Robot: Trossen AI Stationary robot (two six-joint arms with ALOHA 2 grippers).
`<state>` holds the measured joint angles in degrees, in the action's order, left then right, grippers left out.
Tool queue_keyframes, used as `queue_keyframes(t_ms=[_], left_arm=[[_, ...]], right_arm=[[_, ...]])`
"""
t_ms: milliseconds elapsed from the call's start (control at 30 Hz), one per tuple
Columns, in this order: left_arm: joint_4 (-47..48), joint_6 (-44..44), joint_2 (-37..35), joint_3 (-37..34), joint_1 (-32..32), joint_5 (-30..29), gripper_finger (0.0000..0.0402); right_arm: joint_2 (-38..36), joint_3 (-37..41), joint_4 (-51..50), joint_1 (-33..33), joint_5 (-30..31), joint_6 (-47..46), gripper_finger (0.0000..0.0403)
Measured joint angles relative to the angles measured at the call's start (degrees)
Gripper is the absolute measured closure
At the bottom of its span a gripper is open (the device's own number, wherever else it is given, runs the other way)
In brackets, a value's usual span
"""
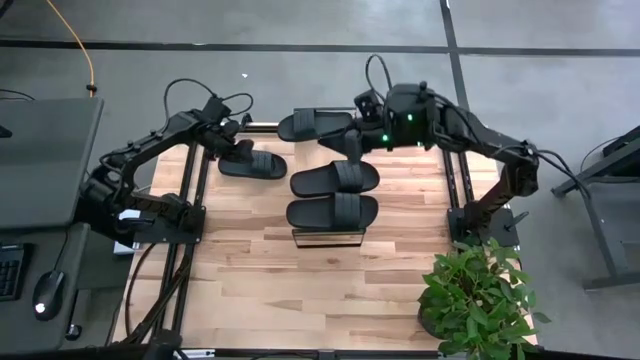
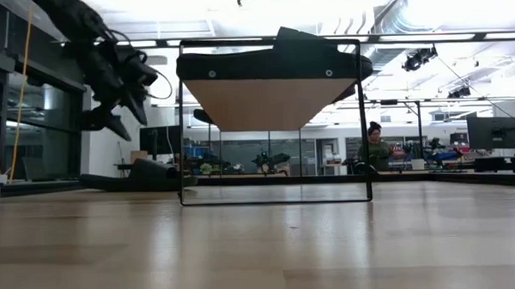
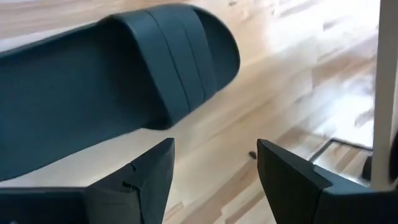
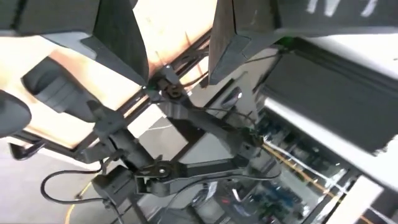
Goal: Pick and place slides into the shelf
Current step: Put the black slide on the shelf
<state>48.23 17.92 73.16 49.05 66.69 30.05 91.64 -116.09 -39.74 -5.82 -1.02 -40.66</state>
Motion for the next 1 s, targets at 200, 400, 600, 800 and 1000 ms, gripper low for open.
queue_keyframes(t_ms=[200,400,600,800,1000], left_arm=[[-9.11,5.90,-0.10,-3.75,0.79,2.13,0.0190],[-10.70,9.39,-0.04,-4.67,0.83,-3.83,0.0190],[-10.71,9.97,0.15,-4.67,0.75,-4.26,0.0190],[-10.78,9.49,2.23,-4.67,0.79,-5.18,0.0190],[-11.80,8.64,5.38,-4.67,0.79,-3.12,0.0190]], right_arm=[[0.00,0.00,2.06,-7.09,-11.55,1.17,0.0244],[0.00,0.00,2.09,-11.29,-18.76,4.82,0.0244],[0.00,-0.04,1.74,-12.34,-20.05,5.60,0.0244],[0.00,-0.05,1.76,-12.33,-21.72,5.53,0.0244],[-0.02,-0.07,1.78,-13.77,-21.44,4.69,0.0244]])
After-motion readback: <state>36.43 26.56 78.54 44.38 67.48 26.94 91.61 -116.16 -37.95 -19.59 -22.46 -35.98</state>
